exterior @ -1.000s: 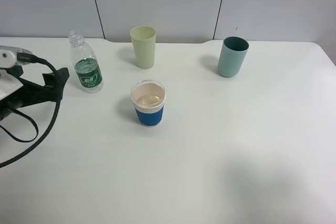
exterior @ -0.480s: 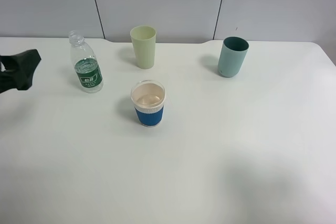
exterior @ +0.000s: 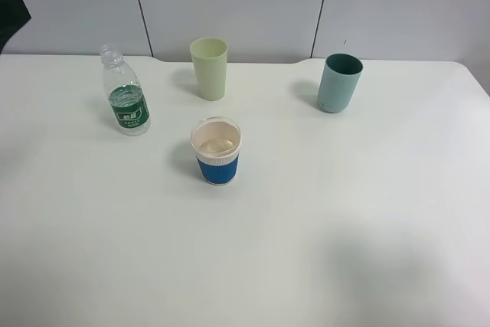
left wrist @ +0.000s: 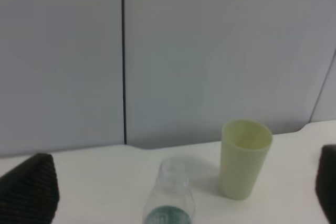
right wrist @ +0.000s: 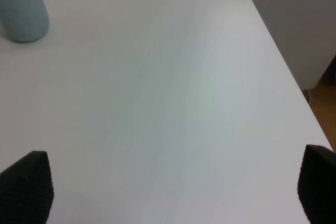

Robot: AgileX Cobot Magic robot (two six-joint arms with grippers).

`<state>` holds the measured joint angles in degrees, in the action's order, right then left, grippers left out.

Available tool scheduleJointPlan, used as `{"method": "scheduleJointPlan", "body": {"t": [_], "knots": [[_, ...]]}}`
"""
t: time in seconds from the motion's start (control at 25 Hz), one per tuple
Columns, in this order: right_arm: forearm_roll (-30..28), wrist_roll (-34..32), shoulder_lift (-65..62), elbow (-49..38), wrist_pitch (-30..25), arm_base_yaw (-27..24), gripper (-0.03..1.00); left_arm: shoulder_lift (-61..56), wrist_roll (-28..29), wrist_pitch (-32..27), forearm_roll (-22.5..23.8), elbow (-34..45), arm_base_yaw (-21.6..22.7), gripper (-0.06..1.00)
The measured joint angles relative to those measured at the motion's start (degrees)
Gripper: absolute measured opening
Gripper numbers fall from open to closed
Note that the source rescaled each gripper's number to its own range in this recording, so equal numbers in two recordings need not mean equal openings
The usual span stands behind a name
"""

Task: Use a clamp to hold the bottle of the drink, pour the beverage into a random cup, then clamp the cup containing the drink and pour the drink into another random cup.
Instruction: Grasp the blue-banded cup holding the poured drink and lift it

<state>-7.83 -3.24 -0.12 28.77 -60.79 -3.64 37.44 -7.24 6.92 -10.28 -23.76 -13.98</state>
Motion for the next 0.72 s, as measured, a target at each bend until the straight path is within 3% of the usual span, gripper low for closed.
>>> {"method": "scheduleJointPlan", "body": {"t": [0.28, 0.56, 0.72], "knots": [[0.0, 0.0, 0.0, 0.0, 0.0, 0.0, 0.79, -5.07, -0.06, -12.85, 9.06, -9.35, 0.0, 1.0], [0.0, 0.0, 0.0, 0.0, 0.0, 0.0, 0.79, -9.73, -0.06, -25.91, 13.42, -14.43, 0.0, 1.0], [0.0, 0.0, 0.0, 0.0, 0.0, 0.0, 0.79, -11.59, -0.06, -29.18, 13.6, -14.49, 0.0, 1.0]]}}
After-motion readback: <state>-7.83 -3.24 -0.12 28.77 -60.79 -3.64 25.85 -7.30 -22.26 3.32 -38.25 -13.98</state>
